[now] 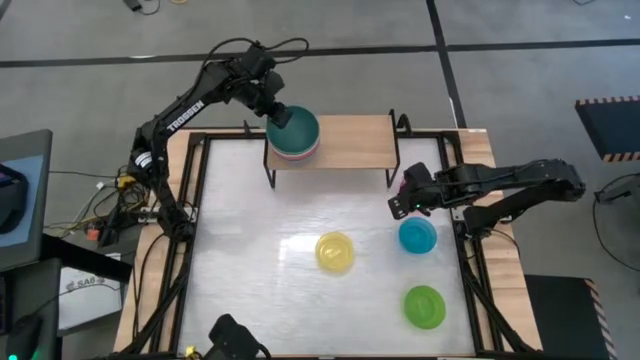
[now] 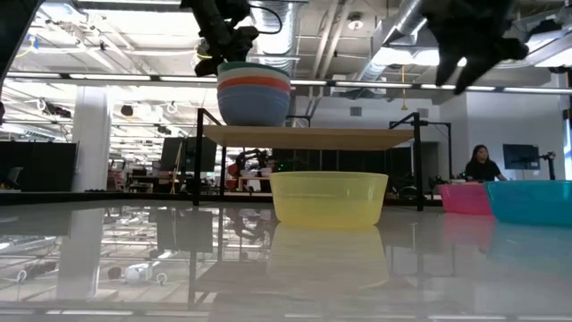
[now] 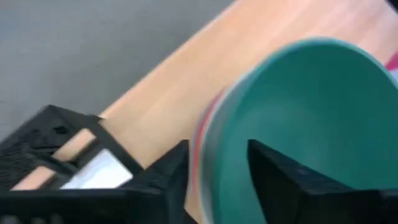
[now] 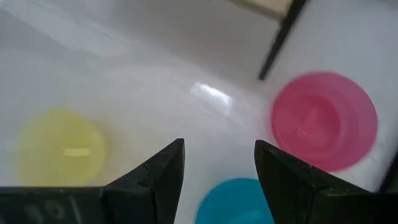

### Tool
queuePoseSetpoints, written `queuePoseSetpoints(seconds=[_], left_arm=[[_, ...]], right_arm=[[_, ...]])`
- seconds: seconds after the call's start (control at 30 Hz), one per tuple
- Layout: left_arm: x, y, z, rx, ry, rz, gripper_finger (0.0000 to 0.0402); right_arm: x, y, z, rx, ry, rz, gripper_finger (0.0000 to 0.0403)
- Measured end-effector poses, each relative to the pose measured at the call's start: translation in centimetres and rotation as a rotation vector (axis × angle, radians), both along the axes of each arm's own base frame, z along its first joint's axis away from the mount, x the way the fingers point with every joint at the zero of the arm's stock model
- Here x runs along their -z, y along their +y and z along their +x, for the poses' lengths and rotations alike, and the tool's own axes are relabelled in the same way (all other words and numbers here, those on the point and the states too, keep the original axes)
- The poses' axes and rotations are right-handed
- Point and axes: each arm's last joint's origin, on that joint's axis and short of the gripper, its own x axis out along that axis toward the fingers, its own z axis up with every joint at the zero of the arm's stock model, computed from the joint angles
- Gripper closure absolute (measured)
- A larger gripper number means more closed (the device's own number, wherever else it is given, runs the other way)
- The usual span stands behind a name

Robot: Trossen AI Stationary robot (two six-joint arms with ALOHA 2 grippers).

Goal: Place and stack bowls onto a shelf
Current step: Stack the dark green bowl on top of the white bowl on the shelf, then put the red bowl on the shelf

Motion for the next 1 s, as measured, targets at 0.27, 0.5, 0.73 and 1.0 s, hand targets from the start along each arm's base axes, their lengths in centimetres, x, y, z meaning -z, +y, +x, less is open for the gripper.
queuePoseSetpoints(seconds=[0.27,0.5,0.73,1.0], left_arm=[[-3.1,-0.2,-0.9,-0.057,0.019,0.178,0.0181],[-1.2,0.8,-0.3,-0.049,0.107,0.135,0.0192],[0.6,1.9,0.5,-0.046,0.167,0.102,0.0207],[-3.1,0.7,-1.0,-0.044,0.098,0.202,0.0214]], right_arm=[[3.8,-1.9,-0.8,0.111,0.128,0.120,0.0184],[3.9,-2.3,-1.2,0.118,0.126,0.137,0.0184],[2.8,-2.2,-2.7,0.130,0.058,0.149,0.0184],[2.6,-2.3,-4.0,0.180,0.042,0.161,0.0184]])
